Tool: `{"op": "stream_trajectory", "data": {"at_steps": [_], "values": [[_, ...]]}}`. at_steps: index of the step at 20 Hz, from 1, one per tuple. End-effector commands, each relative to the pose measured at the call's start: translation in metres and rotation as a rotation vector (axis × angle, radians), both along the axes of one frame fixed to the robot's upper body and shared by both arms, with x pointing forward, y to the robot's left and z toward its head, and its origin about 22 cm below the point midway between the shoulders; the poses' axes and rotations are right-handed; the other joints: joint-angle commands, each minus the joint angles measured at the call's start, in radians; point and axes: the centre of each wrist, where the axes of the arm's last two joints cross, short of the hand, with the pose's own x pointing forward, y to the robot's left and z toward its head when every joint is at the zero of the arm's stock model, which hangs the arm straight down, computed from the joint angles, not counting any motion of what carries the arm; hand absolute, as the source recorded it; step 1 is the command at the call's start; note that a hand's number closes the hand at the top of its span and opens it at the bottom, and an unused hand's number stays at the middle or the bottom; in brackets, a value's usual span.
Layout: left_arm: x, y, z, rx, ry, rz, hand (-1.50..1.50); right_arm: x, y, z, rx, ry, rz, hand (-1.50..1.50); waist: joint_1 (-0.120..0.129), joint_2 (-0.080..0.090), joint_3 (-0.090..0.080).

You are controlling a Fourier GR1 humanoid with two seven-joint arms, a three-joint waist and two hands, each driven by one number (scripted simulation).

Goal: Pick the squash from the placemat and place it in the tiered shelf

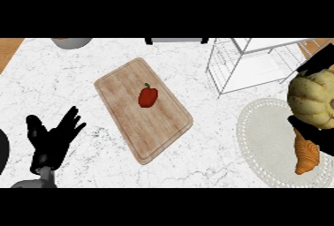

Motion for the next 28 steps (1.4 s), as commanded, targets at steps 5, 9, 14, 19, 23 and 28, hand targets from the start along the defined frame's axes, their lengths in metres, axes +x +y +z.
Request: {"op": "stream_trajectory", "data": {"at_steps": [5, 9, 14, 19, 23, 28], "values": [[0.013, 0.001, -0.011, -0.014, 0.031, -0.036, 0.0, 0.021, -0.034, 0.084, 0.101, -0.014, -0.103, 1.5, 0.025, 0.012, -0.003], [-0.005, 0.005, -0.009, 0.0, 0.026, -0.036, 0.0, 0.032, -0.038, 0.117, 0.139, -0.03, -0.152, 1.5, 0.033, 0.01, -0.002], [0.013, 0.002, 0.004, -0.009, 0.014, -0.034, 0.0, 0.072, -0.061, 0.13, 0.101, -0.032, -0.169, 1.5, 0.041, 0.015, -0.002], [0.013, -0.004, -0.019, -0.016, 0.032, -0.036, 0.0, 0.107, -0.056, 0.111, 0.034, 0.027, -0.12, 1.5, 0.039, 0.018, -0.002], [0.012, -0.017, -0.014, -0.007, 0.025, -0.069, 0.0, 0.131, -0.054, 0.111, -0.009, 0.015, -0.107, 1.5, 0.058, 0.024, -0.002], [0.018, 0.002, 0.005, -0.005, 0.008, -0.048, 0.0, 0.154, -0.059, 0.085, -0.04, 0.004, -0.11, 1.5, 0.052, 0.02, -0.001]]}}
